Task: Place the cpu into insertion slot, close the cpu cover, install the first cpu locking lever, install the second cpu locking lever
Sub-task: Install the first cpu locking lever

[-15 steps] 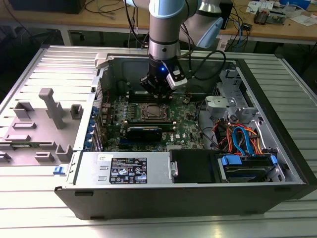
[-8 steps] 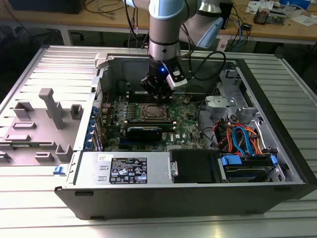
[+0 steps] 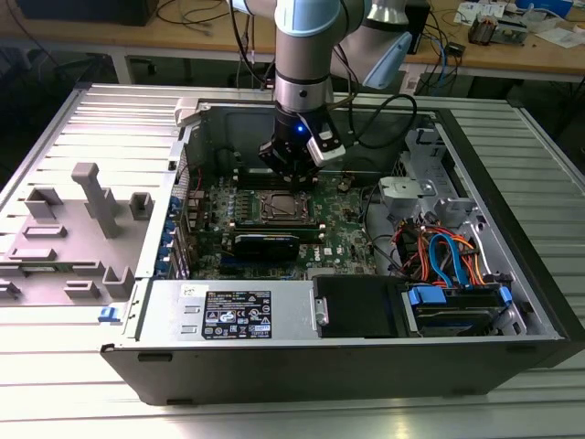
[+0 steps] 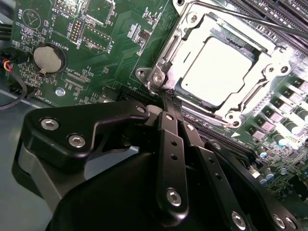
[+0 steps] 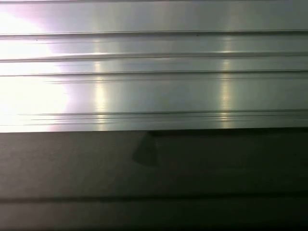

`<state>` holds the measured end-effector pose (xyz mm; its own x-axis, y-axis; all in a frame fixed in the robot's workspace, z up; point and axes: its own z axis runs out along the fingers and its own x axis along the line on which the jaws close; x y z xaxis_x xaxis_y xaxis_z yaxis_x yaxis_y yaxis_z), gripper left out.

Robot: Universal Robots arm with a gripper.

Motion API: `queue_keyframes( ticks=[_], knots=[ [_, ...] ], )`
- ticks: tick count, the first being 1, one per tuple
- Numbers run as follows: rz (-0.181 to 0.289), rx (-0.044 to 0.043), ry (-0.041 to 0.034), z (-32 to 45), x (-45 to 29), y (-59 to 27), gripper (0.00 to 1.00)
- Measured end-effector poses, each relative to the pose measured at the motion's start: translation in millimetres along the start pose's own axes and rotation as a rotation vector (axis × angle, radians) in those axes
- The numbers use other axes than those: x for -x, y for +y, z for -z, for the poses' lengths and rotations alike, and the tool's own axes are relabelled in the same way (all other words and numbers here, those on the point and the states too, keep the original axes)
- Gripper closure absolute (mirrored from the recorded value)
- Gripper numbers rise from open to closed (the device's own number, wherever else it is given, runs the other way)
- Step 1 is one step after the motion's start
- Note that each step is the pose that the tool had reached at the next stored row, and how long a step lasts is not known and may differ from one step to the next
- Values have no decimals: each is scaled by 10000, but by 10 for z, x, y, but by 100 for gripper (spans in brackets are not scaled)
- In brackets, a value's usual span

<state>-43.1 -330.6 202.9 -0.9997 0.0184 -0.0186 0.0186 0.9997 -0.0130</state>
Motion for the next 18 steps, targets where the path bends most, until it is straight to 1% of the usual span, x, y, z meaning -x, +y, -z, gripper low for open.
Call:
queue_keyframes(
  ticks=[5,9,18],
  knots=[
    [-1,24,1,0,0,0,89],
    [-1,27,0,1,0,0,89],
    [-1,28,0,31,1,0,89]
  ],
)
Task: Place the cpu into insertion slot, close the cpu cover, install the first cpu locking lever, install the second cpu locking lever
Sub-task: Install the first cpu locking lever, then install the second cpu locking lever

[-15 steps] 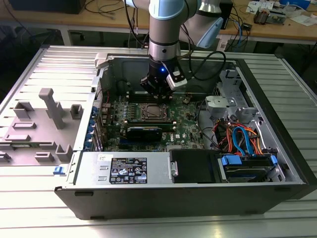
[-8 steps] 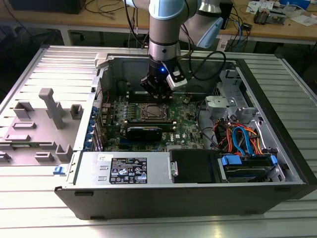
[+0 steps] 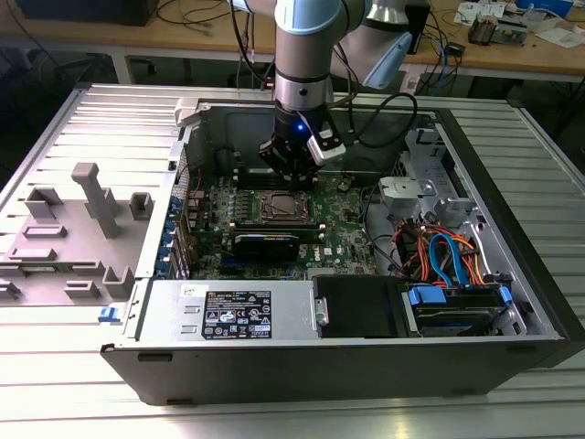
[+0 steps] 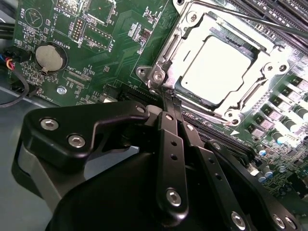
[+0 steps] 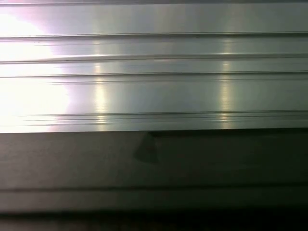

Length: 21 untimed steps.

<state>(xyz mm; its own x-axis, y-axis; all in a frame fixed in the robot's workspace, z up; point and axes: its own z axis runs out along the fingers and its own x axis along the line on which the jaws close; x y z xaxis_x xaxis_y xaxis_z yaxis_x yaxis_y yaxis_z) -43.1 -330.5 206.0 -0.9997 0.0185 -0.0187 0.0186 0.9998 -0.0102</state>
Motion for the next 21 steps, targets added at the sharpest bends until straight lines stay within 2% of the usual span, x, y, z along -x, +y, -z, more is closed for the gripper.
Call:
queue_keyframes(
  ticks=[21],
  knots=[
    [1,-10,1,0,1,-67,89]
  ],
)
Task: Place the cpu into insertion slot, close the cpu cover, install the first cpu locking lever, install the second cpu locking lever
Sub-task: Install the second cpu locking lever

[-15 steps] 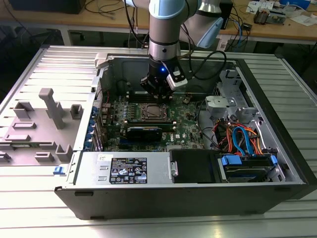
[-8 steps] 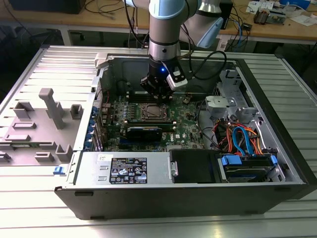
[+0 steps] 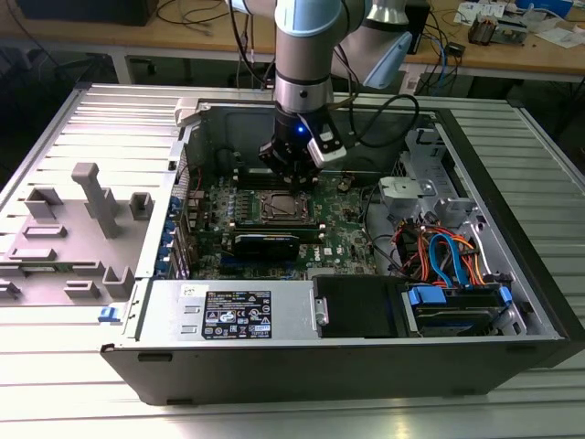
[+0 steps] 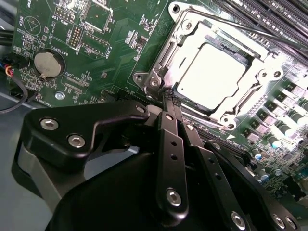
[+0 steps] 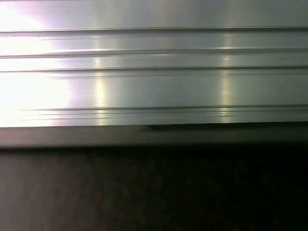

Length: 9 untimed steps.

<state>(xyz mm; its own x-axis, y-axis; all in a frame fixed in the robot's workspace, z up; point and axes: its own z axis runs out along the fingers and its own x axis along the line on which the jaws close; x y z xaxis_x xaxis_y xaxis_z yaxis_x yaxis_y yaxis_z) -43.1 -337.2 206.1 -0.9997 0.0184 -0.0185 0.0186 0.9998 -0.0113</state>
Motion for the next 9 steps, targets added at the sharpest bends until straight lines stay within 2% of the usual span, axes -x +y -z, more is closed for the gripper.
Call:
queue_keyframes(
  ticks=[5,9],
  knots=[
    [-1,-2,1,3,1,-47,89],
    [0,1,-1,43,2,-54,89]
  ],
)
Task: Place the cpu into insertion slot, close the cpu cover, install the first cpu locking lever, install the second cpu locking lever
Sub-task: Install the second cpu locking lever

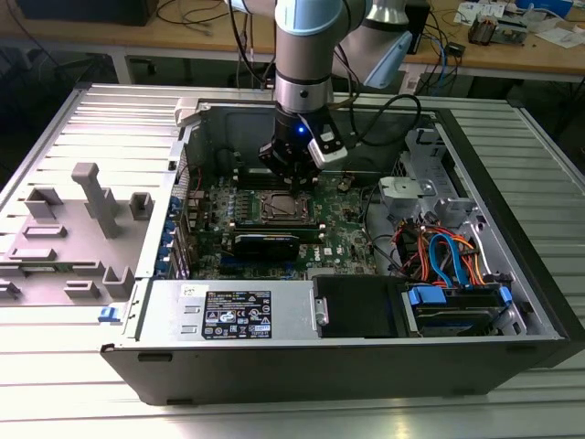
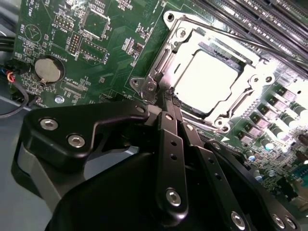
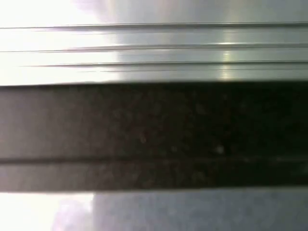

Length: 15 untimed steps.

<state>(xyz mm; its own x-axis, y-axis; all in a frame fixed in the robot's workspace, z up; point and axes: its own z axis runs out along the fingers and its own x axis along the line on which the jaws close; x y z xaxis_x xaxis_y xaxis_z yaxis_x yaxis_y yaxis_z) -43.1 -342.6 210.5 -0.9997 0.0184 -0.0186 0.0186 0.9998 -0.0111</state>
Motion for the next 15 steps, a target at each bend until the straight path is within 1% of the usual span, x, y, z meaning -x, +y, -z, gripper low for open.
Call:
queue_keyframes(
  ticks=[2,8,10,12,15],
  knots=[
    [2,-1,1,1,1,-10,89],
    [0,-1,0,-1,2,-89,89],
    [0,0,0,-1,3,-143,89],
    [-1,-1,0,-1,3,-165,89],
    [-2,-2,1,30,3,-179,89]
  ],
)
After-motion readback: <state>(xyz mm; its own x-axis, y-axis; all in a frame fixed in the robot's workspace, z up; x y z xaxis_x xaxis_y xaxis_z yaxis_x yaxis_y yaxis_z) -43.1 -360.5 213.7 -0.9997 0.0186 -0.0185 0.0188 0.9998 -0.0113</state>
